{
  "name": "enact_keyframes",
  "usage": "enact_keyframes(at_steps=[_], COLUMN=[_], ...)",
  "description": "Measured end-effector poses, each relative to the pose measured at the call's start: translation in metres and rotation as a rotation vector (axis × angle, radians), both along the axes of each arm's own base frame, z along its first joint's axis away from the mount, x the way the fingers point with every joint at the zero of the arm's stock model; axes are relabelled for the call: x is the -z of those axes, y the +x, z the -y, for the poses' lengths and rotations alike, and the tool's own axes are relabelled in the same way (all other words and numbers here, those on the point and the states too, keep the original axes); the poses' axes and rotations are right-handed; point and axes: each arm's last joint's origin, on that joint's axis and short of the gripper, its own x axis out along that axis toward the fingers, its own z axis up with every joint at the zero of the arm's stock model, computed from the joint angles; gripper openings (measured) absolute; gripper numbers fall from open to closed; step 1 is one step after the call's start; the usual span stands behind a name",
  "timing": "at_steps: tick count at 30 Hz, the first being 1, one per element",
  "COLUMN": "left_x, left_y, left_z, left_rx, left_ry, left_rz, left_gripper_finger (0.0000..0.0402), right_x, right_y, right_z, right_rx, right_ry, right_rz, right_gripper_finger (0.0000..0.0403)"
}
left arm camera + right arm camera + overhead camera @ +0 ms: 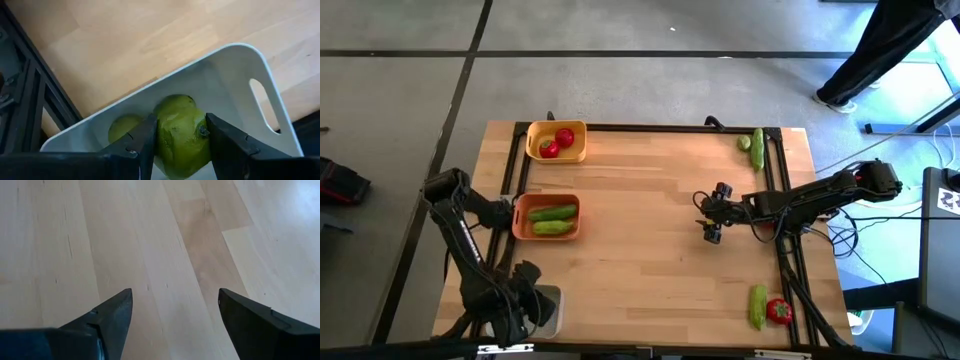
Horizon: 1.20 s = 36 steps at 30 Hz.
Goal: Sort produce into baskets
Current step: Put the lime into the gray bin
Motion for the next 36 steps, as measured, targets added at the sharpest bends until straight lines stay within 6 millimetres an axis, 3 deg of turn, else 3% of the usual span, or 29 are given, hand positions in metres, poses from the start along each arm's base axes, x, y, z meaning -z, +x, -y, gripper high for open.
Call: enact_keyframes(at_steps=[5, 11, 18, 24, 36], left_x=[0.013, 0.02, 0.019, 0.014, -0.025], left_y=[0.003, 0.004, 0.0, 0.003, 0.028], left_z=[0.006, 0.008, 0.003, -0.002, -0.036], left_rx=[0.026, 0.052, 0.03, 0.036, 0.054], left_ry=[0.038, 0.066, 0.098, 0.08, 0.168], left_rz=[-0.023, -0.065, -0.136, -0.129, 0.253], left_gripper_finger=[0.0154, 0.0197, 0.0254, 0.0264, 0.026], right_x=[0.0, 0.0, 0.0, 0.0, -0.002], right_y=[0.0, 0.0, 0.0, 0.0, 0.002], right_z=[0.0, 0.0, 0.0, 0.0, 0.001], right_rx=[0.0, 0.0, 0.0, 0.0, 0.035], right_ry=[0.0, 0.0, 0.0, 0.0, -0.028], right_rz=[0.0, -0.001, -0.001, -0.001, 0.032], right_gripper_finger=[0.0284, 0.0284, 0.0284, 0.0284, 0.0284])
